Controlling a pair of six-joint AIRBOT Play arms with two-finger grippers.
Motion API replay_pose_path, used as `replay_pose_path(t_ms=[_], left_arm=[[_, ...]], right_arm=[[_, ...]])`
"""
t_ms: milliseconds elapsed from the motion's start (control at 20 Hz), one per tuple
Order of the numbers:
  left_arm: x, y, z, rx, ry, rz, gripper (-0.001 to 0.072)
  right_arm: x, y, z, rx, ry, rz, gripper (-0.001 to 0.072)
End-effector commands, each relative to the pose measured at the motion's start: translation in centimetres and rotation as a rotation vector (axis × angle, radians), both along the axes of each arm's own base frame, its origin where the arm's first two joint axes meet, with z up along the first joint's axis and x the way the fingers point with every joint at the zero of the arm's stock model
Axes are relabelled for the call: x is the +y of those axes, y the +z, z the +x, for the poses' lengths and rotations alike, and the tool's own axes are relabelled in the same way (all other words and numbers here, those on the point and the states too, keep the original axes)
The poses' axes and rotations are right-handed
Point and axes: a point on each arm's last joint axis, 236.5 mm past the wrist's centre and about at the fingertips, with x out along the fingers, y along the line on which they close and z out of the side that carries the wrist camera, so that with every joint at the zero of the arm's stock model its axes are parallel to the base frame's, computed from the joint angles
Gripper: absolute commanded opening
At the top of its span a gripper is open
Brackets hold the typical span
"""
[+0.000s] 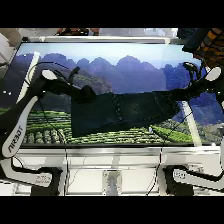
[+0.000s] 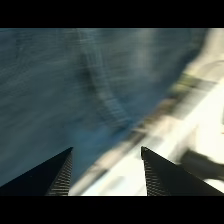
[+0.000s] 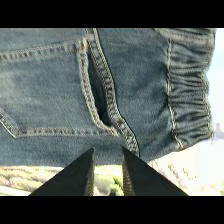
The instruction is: Fold the clothes and pants, and hang the long-sleeved shirts on hangers.
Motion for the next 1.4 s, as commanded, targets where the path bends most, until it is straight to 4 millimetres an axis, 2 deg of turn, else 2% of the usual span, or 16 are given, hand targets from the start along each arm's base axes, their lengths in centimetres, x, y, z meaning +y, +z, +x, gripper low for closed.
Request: replay_pose_path(t_ms=[0, 100, 200, 300, 400, 550, 700, 750, 800, 950, 1100, 1350], left_arm=[[8.2, -1.7, -0.9, 0.017, 0.041, 0.253, 0.0484], [10.6, -2.1, -1.9, 0.048, 0.082, 0.253, 0.0485], [13.0, -3.7, -3.6, 0.099, 0.135, 0.25, 0.0484], [14.7, -5.6, -5.2, 0.126, 0.201, 0.254, 0.0484], [15.6, -7.4, -6.5, 0.136, 0.249, 0.263, 0.0486], [15.7, -9.2, -8.2, 0.164, 0.234, 0.28, 0.0507], [15.7, -9.7, -7.3, 0.116, 0.232, 0.276, 0.0507], [15.2, -9.7, -6.9, 0.096, 0.215, 0.251, 0.0537], [14.6, -9.7, -6.5, 0.086, 0.215, 0.217, 0.0641], [13.7, -10.8, -5.5, 0.107, 0.254, 0.162, 0.0646], [13.1, -12.3, -5.6, 0.156, 0.259, 0.131, 0.0649], [10.1, -13.7, -4.1, 0.134, 0.259, 0.071, 0.0649]], right_arm=[[-1.1, 0.2, -0.8, 0.019, -0.015, -0.019, 0.0015], [-2.4, 1.9, -0.4, -0.054, -0.05, -0.04, 0.0012], [-3.8, 4.1, -0.7, -0.136, -0.095, -0.071, 0.0012], [-4.9, 5.8, -2.4, -0.182, -0.138, -0.093, 0.0012], [-5.6, 6.1, -4.5, -0.193, -0.178, -0.1, 0.0013], [-6.1, 5.2, -6.9, -0.181, -0.223, -0.1, 0.0012], [-5.8, 3.7, -8.1, -0.143, -0.229, -0.087, 0.0012], [-5.7, 3.5, -8.3, -0.134, -0.228, -0.084, 0.0013], [-5.6, 3.4, -8.3, -0.13, -0.228, -0.081, 0.0012], [-5.6, 3.4, -8.4, -0.129, -0.234, -0.078, 0.0013], [-5.6, 3.4, -8.4, -0.128, -0.233, -0.078, 0.0013], [-5.6, 3.4, -8.4, -0.129, -0.234, -0.078, 0.0013]])
